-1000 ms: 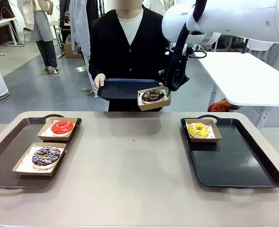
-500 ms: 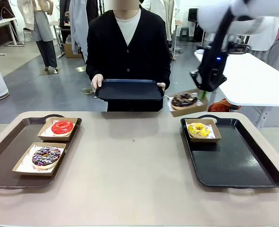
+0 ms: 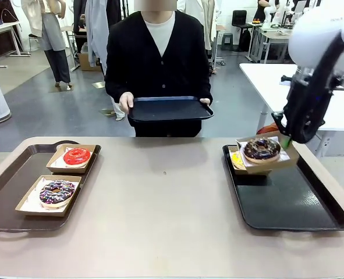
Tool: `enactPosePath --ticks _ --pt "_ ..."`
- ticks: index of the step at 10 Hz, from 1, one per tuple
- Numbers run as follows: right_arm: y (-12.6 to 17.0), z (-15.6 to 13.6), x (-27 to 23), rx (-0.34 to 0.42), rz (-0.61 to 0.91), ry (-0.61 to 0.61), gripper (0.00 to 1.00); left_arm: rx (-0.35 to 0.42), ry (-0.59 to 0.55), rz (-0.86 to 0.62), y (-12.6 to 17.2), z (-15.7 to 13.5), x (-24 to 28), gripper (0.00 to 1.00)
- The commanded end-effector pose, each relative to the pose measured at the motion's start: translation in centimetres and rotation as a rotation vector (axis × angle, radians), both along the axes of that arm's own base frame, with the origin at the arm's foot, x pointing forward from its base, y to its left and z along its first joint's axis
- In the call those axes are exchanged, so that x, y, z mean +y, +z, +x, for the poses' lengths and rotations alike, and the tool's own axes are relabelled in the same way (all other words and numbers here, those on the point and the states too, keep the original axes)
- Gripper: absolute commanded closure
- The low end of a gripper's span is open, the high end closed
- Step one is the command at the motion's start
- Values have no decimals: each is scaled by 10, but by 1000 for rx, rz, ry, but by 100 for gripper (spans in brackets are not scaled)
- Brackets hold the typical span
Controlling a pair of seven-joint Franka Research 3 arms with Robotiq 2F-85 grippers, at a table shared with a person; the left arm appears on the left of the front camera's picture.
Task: Individually package the donuts and arrange them on the tray.
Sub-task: Place the picked Paper togo box on the Handle tray.
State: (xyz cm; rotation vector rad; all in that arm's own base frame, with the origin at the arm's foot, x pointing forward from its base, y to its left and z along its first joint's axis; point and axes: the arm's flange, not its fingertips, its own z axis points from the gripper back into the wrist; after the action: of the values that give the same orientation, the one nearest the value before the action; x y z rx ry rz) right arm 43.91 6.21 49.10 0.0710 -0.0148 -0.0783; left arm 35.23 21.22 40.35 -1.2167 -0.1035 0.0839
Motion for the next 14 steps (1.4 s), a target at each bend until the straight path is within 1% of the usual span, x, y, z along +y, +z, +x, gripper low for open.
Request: enactPosePath --ticks 1,2,3,4,5,11,12,14 --pt "-20 -15 -20 -56 6 48 99 -4 5 -3 1 -1 1 0" --pt "-27 -11 -29 -59 9 49 99 -4 5 -3 1 -1 1 0" --pt "-32 -8 -30 -36 1 69 99 -4 5 -3 1 -1 1 0" --pt "-34 8 -28 -4 -27 66 99 -4 5 -3 1 -1 1 0" --pt "-27 -12 -26 -30 5 41 99 -4 5 -3 1 -1 1 0" --pt "-27 -10 -28 -30 -5 49 99 -4 5 -3 1 -1 1 0" --pt "-42 -12 -28 -34 -3 53 99 -4 5 -3 1 -1 1 0" --pt "-60 -20 -28 -32 7 52 99 -4 5 -3 1 -1 1 0"
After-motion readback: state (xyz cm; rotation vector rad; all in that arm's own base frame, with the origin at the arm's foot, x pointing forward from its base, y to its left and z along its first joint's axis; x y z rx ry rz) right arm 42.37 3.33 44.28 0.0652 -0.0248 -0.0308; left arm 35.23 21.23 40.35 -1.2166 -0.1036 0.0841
